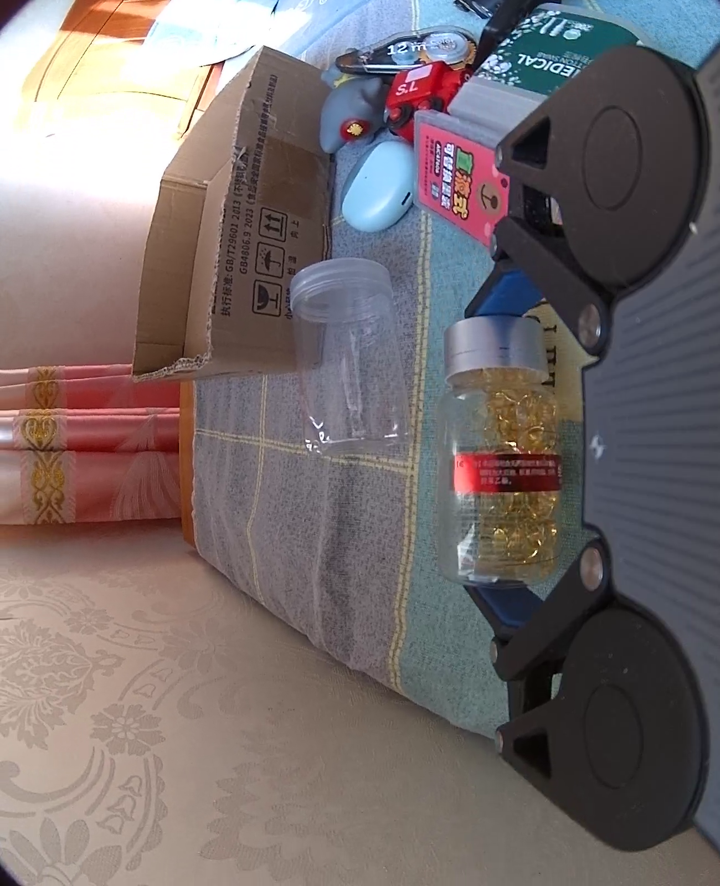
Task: Organize rigid objects
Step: 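Close the left gripper on the capsule bottle while the right gripper grasps the purple block, then carry the capsule bottle with the left gripper into the box and release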
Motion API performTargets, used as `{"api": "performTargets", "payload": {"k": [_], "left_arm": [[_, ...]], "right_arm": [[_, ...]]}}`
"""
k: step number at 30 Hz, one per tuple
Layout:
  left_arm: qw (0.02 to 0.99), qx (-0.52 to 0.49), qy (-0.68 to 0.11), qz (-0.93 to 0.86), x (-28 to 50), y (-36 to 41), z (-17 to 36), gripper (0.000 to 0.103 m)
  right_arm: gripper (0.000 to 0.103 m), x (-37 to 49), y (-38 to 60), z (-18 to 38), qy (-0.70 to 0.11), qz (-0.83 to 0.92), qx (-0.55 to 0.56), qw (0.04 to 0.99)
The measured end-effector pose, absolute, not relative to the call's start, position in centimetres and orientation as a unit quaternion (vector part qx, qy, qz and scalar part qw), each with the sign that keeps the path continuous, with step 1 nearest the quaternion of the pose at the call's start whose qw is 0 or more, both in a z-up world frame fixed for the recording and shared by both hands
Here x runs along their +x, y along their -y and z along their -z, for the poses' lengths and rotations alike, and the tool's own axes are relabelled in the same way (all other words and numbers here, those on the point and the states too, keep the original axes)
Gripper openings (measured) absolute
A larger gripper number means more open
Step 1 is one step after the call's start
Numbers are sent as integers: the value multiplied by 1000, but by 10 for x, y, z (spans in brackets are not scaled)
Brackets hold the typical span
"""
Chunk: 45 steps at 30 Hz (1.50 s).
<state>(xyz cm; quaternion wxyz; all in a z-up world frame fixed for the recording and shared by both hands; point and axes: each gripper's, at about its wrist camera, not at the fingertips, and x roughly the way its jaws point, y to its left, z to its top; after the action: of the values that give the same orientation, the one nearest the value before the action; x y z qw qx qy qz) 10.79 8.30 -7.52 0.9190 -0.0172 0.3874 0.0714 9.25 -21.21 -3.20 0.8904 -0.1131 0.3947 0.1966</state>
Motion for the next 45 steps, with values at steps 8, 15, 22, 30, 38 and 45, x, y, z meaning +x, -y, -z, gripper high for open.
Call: {"api": "performTargets", "payload": {"k": [8, 15, 22, 30, 38, 45], "left_arm": [[915, -31, -394, -86, 112, -78, 82, 93], [913, -48, -394, -97, 112, -79, 83, 93], [912, -42, -399, -89, 114, -78, 81, 93], [910, -7, -411, -54, 113, -73, 66, 93], [910, 8, -414, -15, 118, -69, 38, 93], [925, 31, -378, 33, 149, -55, -7, 93]], "right_arm": [[67, 97, 215, 32, -392, -209, -113, 889], [58, 100, 216, 31, -389, -219, -117, 887], [55, 102, 216, 30, -395, -218, -120, 884], [55, 101, 217, 20, -407, -208, -126, 880], [55, 105, 223, -7, -401, -211, -121, 883], [55, 130, 220, -40, -383, -230, -121, 886]]}}
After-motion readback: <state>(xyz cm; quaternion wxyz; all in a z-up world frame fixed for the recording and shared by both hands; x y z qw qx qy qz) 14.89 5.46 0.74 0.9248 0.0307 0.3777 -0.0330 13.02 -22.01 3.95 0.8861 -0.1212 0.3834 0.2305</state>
